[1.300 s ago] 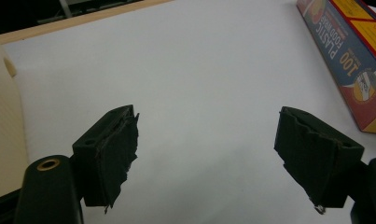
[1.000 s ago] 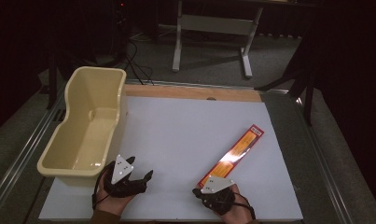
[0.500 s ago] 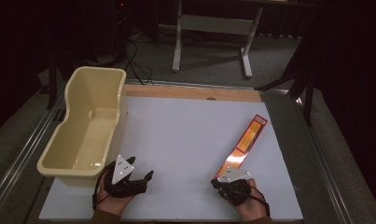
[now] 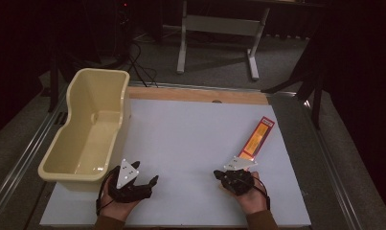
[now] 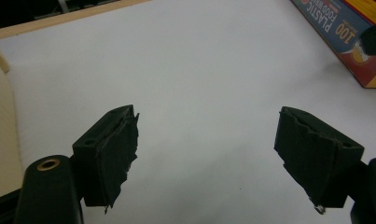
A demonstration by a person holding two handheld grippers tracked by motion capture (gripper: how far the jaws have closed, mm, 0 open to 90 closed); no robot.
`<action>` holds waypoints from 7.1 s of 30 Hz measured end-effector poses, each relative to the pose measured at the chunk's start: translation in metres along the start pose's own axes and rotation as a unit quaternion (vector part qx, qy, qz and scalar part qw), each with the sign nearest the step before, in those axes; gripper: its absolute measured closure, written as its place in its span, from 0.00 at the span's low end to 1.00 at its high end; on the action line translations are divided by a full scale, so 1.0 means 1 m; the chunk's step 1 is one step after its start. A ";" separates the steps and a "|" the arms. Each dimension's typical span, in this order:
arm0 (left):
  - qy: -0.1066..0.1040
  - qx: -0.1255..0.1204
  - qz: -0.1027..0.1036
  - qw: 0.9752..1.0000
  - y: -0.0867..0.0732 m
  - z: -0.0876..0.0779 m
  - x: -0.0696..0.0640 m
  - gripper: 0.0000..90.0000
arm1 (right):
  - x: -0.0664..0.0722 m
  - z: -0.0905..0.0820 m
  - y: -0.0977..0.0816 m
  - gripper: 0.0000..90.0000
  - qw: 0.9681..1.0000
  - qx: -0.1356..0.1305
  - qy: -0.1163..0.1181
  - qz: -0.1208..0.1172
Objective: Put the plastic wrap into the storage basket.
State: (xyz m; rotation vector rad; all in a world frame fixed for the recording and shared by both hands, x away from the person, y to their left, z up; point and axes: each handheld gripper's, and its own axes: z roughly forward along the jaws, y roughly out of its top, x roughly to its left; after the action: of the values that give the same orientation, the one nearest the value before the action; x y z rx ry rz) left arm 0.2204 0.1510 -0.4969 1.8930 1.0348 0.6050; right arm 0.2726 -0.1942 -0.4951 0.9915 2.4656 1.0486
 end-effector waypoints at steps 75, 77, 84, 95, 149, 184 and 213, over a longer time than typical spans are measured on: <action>-0.007 0.005 -0.005 1.000 -0.001 0.001 0.001 0.24 | -0.155 -0.002 0.017 0.31 0.954 0.139 -0.150 0.222; -0.007 0.006 -0.004 1.000 -0.001 0.002 0.001 0.24 | -0.157 0.003 0.021 0.32 0.946 0.163 -0.151 0.235; -0.008 0.004 -0.007 1.000 -0.001 0.001 0.001 0.24 | -0.165 0.013 0.031 0.36 0.920 0.233 -0.140 0.282; -0.006 0.003 -0.008 1.000 -0.001 0.000 0.002 0.24 | -0.173 0.018 0.042 0.42 0.885 0.292 -0.134 0.338; -0.007 0.001 -0.008 1.000 -0.001 -0.001 0.002 0.24 | -0.084 0.020 0.154 0.44 0.930 0.129 0.138 0.316; -0.001 -0.002 -0.011 1.000 -0.004 -0.002 0.001 0.24 | -0.060 0.048 0.237 0.44 0.902 0.061 0.247 0.347; -0.003 -0.004 -0.008 1.000 -0.008 -0.009 -0.003 0.24 | -0.042 0.051 0.268 0.44 0.888 0.008 0.280 0.366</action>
State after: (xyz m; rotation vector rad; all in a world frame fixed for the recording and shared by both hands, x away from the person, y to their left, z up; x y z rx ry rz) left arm 0.2090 0.1546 -0.4991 1.8778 1.0411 0.5938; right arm 0.4580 -0.0622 -0.3384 1.9459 2.5412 1.7436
